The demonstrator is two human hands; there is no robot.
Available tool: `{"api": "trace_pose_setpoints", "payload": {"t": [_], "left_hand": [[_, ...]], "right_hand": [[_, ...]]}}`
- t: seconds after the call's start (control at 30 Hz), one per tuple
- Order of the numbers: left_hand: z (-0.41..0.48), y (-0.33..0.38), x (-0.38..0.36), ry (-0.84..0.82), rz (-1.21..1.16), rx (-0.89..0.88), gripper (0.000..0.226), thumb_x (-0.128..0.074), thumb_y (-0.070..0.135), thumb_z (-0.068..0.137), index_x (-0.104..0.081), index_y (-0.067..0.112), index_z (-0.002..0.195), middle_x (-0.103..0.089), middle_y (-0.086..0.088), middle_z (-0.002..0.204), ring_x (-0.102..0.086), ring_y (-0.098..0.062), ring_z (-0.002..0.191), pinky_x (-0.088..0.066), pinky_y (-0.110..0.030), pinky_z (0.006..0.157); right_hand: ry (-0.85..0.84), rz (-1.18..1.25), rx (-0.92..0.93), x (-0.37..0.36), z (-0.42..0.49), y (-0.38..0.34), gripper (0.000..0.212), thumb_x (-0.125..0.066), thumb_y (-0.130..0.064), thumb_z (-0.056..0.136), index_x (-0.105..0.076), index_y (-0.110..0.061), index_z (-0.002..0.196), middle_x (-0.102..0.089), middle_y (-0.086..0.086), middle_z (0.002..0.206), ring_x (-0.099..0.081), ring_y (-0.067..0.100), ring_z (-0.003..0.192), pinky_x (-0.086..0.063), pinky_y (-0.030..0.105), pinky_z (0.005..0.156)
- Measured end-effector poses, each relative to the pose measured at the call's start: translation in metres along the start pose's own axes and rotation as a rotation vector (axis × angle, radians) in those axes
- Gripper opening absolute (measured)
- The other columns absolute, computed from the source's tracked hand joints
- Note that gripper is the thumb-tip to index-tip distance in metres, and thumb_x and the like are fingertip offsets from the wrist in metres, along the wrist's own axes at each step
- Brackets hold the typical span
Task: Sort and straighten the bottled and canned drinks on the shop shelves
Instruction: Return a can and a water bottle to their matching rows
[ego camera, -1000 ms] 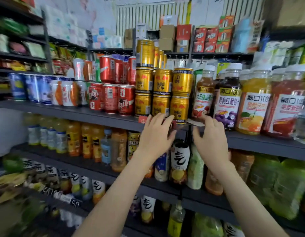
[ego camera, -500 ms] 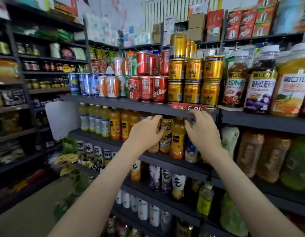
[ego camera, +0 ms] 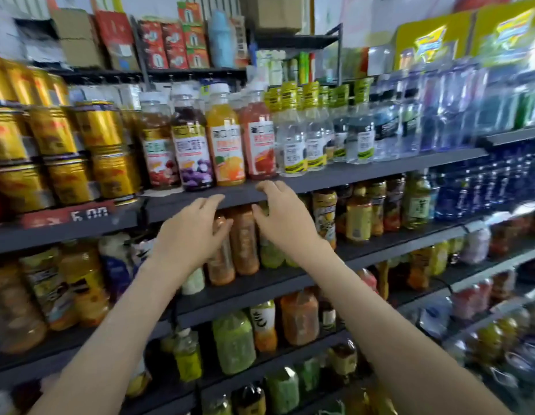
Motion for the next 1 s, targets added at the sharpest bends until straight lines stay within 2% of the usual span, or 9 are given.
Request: {"api": "trace_pose_setpoints", "payload": {"t": [0.17, 0.3, 0.4, 0.47, 0.57, 0.67, 0.77, 0.9, 1.0], "left_hand": [[0.047, 0.116, -0.032, 0.037, -0.110, -0.120, 0.053, -0.045, 0.044, 0.095, -0.035, 0.025, 0.144, -0.047, -0.001, 0.139, -0.050, -0.024, 0.122, -0.047, -0.040, 0.083], [0.084, 0.205, -0.057, 0.058, -0.132, -0.117, 0.052, -0.040, 0.045, 0.097, -0.032, 0.026, 0.145, -0.043, 0.002, 0.143, -0.047, -0.023, 0.124, -0.046, -0.036, 0.084], [0.112, 0.251, -0.076, 0.063, -0.160, -0.072, 0.050, -0.040, 0.043, 0.098, -0.033, 0.025, 0.144, -0.046, 0.001, 0.140, -0.048, -0.023, 0.122, -0.045, -0.035, 0.082], [0.126, 0.269, -0.089, 0.067, -0.182, -0.013, 0.050, -0.040, 0.041, 0.098, -0.033, 0.023, 0.144, -0.046, -0.001, 0.140, -0.048, -0.024, 0.123, -0.045, -0.035, 0.083], [0.149, 0.281, -0.104, 0.103, -0.229, 0.051, 0.052, -0.044, 0.038, 0.098, -0.033, 0.019, 0.144, -0.046, -0.003, 0.140, -0.048, -0.024, 0.123, -0.045, -0.034, 0.084], [0.177, 0.281, -0.113, 0.147, -0.268, 0.101, 0.057, -0.048, 0.036, 0.096, -0.030, 0.016, 0.146, -0.044, -0.005, 0.142, -0.047, -0.024, 0.123, -0.045, -0.034, 0.087], [0.203, 0.288, -0.120, 0.218, -0.251, 0.113, 0.060, -0.050, 0.034, 0.096, -0.027, 0.014, 0.147, -0.048, -0.009, 0.134, -0.051, -0.025, 0.113, -0.040, -0.028, 0.074], [0.237, 0.320, -0.127, 0.306, -0.214, 0.054, 0.060, -0.051, 0.035, 0.095, -0.028, 0.013, 0.146, -0.040, -0.009, 0.141, -0.041, -0.026, 0.127, -0.042, -0.032, 0.094], [0.257, 0.354, -0.138, 0.395, -0.174, -0.040, 0.059, -0.057, 0.032, 0.092, -0.036, 0.009, 0.142, -0.044, -0.012, 0.137, -0.046, -0.028, 0.123, -0.045, -0.035, 0.093]], "right_hand": [[0.060, -0.111, -0.060, 0.081, -0.005, 0.100, 0.032, -0.053, -0.018, 0.095, -0.051, -0.009, 0.125, -0.055, 0.007, 0.115, -0.049, 0.022, 0.111, -0.044, 0.029, 0.075], [0.077, -0.157, -0.080, 0.136, -0.008, 0.179, 0.040, -0.052, -0.019, 0.095, -0.046, -0.009, 0.133, -0.053, 0.007, 0.125, -0.047, 0.022, 0.119, -0.041, 0.026, 0.082], [0.078, -0.130, -0.093, 0.167, -0.008, 0.233, 0.038, -0.053, -0.019, 0.095, -0.047, -0.010, 0.132, -0.053, 0.007, 0.124, -0.048, 0.021, 0.118, -0.042, 0.027, 0.084], [0.073, -0.101, -0.090, 0.177, -0.003, 0.264, 0.037, -0.054, -0.019, 0.095, -0.048, -0.011, 0.131, -0.053, 0.006, 0.121, -0.049, 0.021, 0.116, -0.043, 0.027, 0.085], [0.078, -0.057, -0.084, 0.177, 0.013, 0.298, 0.035, -0.055, -0.019, 0.095, -0.049, -0.012, 0.129, -0.052, 0.003, 0.115, -0.050, 0.019, 0.113, -0.038, 0.021, 0.080], [0.090, -0.035, -0.067, 0.170, 0.033, 0.324, 0.039, -0.055, -0.022, 0.095, -0.046, -0.011, 0.132, -0.052, 0.005, 0.125, -0.049, 0.019, 0.116, -0.034, 0.020, 0.081], [0.138, -0.003, -0.059, 0.167, 0.059, 0.350, 0.043, -0.055, -0.020, 0.095, -0.043, -0.011, 0.135, -0.049, 0.006, 0.131, -0.046, 0.022, 0.121, -0.034, 0.021, 0.086], [0.189, -0.015, -0.104, 0.176, 0.092, 0.389, 0.048, -0.056, -0.019, 0.094, -0.039, -0.007, 0.138, -0.048, 0.011, 0.130, -0.044, 0.025, 0.121, -0.037, 0.028, 0.091], [0.212, -0.022, -0.082, 0.186, 0.104, 0.420, 0.046, -0.056, -0.017, 0.094, -0.040, -0.007, 0.136, -0.049, 0.010, 0.127, -0.046, 0.025, 0.118, -0.035, 0.023, 0.086]]}}
Point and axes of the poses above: each hand's wrist, its own z-axis towards the middle knuckle, its own x-axis out of the back of the hand, y = z × x, the point moved 5 cm from there along z, towards the middle knuckle
